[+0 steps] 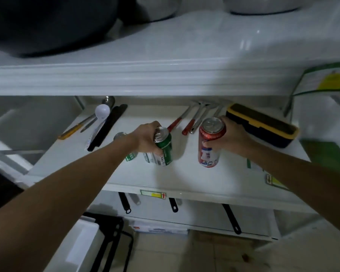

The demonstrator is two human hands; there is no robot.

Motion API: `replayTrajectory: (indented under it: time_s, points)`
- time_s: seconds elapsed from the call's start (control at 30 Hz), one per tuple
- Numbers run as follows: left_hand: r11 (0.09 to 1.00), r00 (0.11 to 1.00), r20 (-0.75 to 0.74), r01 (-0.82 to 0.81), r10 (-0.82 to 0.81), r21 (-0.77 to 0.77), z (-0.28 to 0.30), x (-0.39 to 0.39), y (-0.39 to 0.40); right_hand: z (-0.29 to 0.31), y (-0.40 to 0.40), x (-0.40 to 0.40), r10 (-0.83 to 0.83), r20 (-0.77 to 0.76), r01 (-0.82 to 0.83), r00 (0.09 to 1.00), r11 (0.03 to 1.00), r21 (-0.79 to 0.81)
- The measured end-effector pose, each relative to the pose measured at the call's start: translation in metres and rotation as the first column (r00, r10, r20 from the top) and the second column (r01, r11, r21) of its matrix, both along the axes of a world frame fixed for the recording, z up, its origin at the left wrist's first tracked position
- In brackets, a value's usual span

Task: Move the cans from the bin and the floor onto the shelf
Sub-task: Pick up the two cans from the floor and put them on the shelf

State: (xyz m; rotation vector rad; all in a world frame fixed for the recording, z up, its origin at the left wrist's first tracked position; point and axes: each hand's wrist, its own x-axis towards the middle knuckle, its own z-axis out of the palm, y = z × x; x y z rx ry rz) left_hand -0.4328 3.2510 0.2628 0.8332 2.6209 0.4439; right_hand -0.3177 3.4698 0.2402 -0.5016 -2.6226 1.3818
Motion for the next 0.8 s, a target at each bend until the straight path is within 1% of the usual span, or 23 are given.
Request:
replayTrajectory:
  time_s: [0.13, 0.2, 0.27, 0.37, 0.43, 0.53, 0.7, 0.8]
  points:
    - [0.991, 0.988, -0.123, 0.085, -0.097, -0.100, -0.019, -0.022, 0.020, -0.021, 0.008, -0.007, -0.037, 0.006, 0.037, 0.999, 0.999, -0.013]
    - [0.976, 0.961, -0.225, 0.117, -0.158, -0.185, -0.032, -0.034, 0.026, -0.033, 0.009, -0.013, -0.073, 0.013, 0.073, 0.997, 0.997, -0.009]
    - [0.958, 0.941, -0.268, 0.141, -0.208, -0.249, -0.045, -0.045, 0.032, -0.043, 0.008, -0.020, -0.103, 0.041, 0.103, 0.994, 0.995, -0.003]
    - [0.934, 0.933, -0.260, 0.163, -0.251, -0.317, -0.063, -0.057, 0.040, -0.054, 0.006, -0.031, -0.138, 0.086, 0.139, 0.987, 0.990, -0.006]
    - [0.924, 0.930, -0.244, 0.185, -0.275, -0.334, -0.072, -0.063, 0.044, -0.060, 0.006, -0.035, -0.148, 0.104, 0.150, 0.983, 0.989, -0.005]
    - [0.917, 0.934, -0.213, 0.203, -0.286, -0.342, -0.080, -0.068, 0.051, -0.063, 0.008, -0.038, -0.190, 0.108, 0.193, 0.976, 0.981, -0.020]
    - [0.918, 0.932, -0.213, 0.211, -0.292, -0.335, -0.092, -0.068, 0.058, -0.064, 0.015, -0.043, -0.237, 0.095, 0.241, 0.967, 0.970, -0.043]
    - [0.922, 0.933, -0.221, 0.201, -0.283, -0.330, -0.097, -0.066, 0.059, -0.066, 0.018, -0.043, -0.215, 0.101, 0.219, 0.971, 0.975, -0.033]
